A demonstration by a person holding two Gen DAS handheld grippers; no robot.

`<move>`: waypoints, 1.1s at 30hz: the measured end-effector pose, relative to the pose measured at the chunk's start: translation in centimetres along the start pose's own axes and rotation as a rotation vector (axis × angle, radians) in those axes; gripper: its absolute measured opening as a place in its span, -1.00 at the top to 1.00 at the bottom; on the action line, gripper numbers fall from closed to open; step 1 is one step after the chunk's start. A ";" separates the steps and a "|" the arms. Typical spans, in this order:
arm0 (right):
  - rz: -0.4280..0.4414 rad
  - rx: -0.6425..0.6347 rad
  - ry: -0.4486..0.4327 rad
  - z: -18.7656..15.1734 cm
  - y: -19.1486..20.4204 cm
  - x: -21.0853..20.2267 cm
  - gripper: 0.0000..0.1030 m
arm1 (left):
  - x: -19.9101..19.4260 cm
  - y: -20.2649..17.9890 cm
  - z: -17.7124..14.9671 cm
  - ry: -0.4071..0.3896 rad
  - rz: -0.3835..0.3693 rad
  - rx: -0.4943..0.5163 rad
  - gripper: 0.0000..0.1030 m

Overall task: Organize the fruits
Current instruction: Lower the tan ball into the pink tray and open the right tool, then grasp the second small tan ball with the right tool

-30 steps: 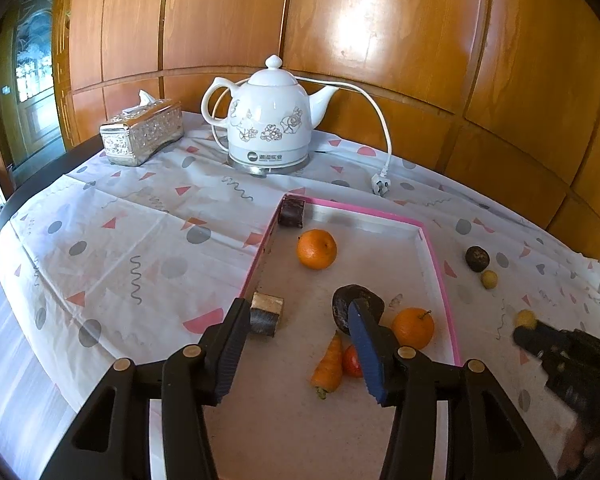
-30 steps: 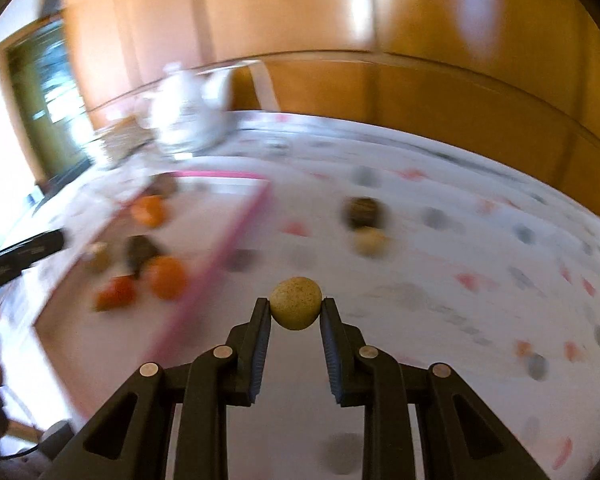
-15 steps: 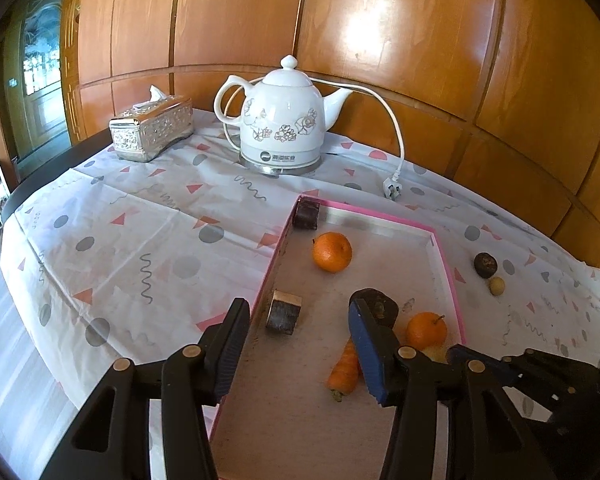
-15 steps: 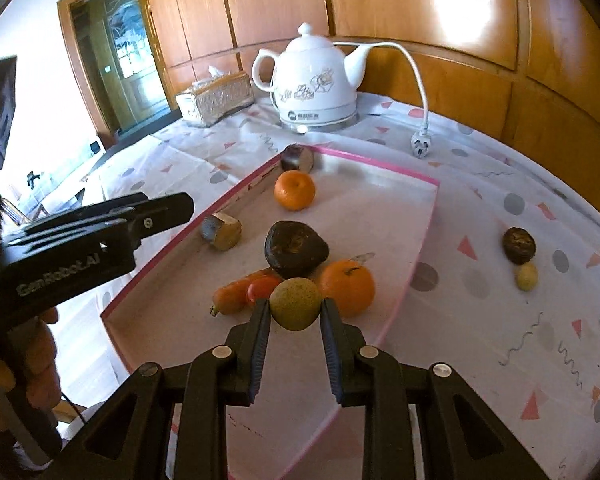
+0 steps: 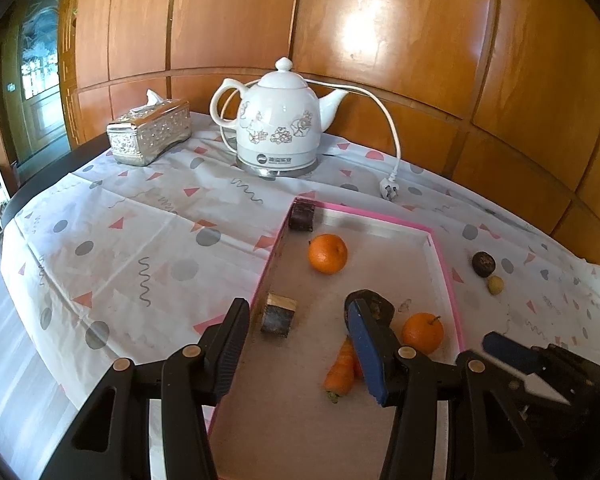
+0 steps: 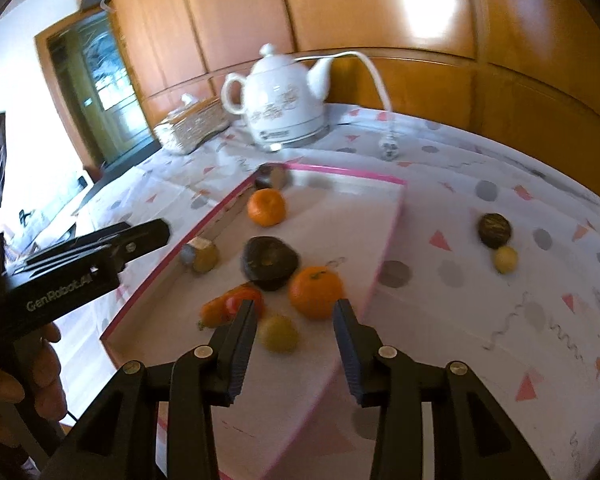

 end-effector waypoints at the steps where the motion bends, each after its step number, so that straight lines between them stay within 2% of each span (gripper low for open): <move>1: -0.007 0.014 -0.003 0.0 -0.6 -0.2 0.22 | 0.0 -0.2 0.0 0.000 0.000 0.004 -0.01; 16: -0.168 0.184 -0.011 -1.4 -10.1 -1.2 0.23 | 0.5 -4.0 0.1 0.019 -0.038 0.081 -0.02; 27: -0.236 0.205 -0.003 -0.6 -14.6 0.3 0.22 | 2.2 -7.0 0.1 0.051 -0.074 0.133 -0.01; 30: -0.249 0.206 0.003 -0.3 -15.4 1.1 0.10 | 2.7 -7.7 0.1 0.062 -0.089 0.138 -0.02; 33: -0.259 0.224 0.008 0.3 -16.4 1.8 0.10 | 3.2 -8.5 0.1 0.071 -0.105 0.147 -0.02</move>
Point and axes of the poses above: each gripper's, at about its wrist camera, not at the fingertips, and x roughly the way its jaws point, y to its left, z to its top, the point moved 7 cm from there along x, roughly the way its jaws point, and after that the axes turned 3 degrees about -z, right-handed, at the moved point
